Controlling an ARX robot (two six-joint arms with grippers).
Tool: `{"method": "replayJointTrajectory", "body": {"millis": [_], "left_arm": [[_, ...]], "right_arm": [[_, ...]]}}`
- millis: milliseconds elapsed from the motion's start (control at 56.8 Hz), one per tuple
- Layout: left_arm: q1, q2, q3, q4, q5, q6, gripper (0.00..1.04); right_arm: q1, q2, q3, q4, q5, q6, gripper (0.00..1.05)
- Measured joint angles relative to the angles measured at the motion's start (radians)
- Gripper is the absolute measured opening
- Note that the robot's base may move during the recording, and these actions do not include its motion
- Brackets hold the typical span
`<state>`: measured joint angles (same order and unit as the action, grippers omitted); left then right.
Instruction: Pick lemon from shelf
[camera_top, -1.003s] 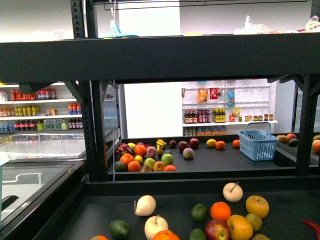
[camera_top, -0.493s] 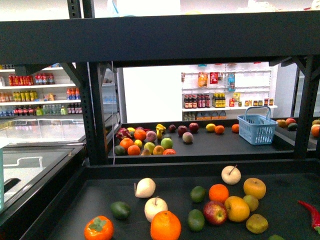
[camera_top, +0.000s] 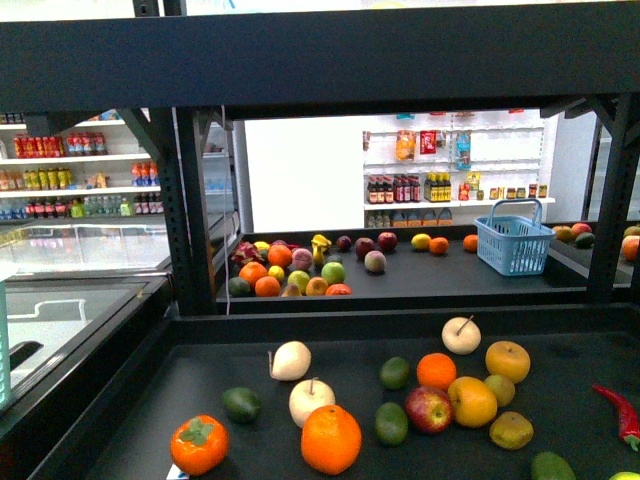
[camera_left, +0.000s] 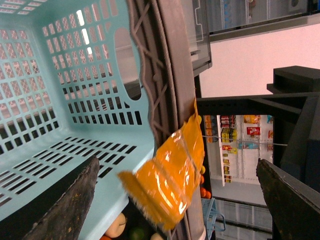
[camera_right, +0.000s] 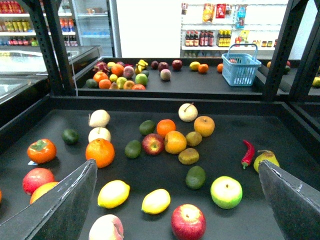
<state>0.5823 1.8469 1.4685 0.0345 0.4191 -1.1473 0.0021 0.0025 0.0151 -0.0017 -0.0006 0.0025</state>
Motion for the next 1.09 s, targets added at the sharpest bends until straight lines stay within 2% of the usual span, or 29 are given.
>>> {"method": "replayJointTrajectory", "body": {"millis": [229, 334, 581, 634, 898, 1091], "left_arm": [[-0.029, 0.064, 0.095, -0.016, -0.032, -0.001, 0.96], [-0.03, 0.077, 0.11, -0.041, -0.05, 0.01, 0.72], [-0.025, 0.09, 0.109, -0.05, -0.059, 0.032, 0.3], [-0.023, 0.089, 0.105, -0.05, -0.062, 0.027, 0.23], [-0.022, 0.04, 0.051, -0.038, -0.042, 0.045, 0.21], [-0.064, -0.066, 0.002, -0.044, 0.033, 0.136, 0.21]], "right_arm": [[0.0, 0.0, 0.0, 0.0, 0.0, 0.0, 0.97], [0.0, 0.0, 0.0, 0.0, 0.0, 0.0, 0.97], [0.0, 0.0, 0.0, 0.0, 0.0, 0.0, 0.97], [0.0, 0.0, 0.0, 0.0, 0.0, 0.0, 0.97], [0.0, 0.0, 0.0, 0.0, 0.0, 0.0, 0.97], [0.0, 0.0, 0.0, 0.0, 0.0, 0.0, 0.97]]}}
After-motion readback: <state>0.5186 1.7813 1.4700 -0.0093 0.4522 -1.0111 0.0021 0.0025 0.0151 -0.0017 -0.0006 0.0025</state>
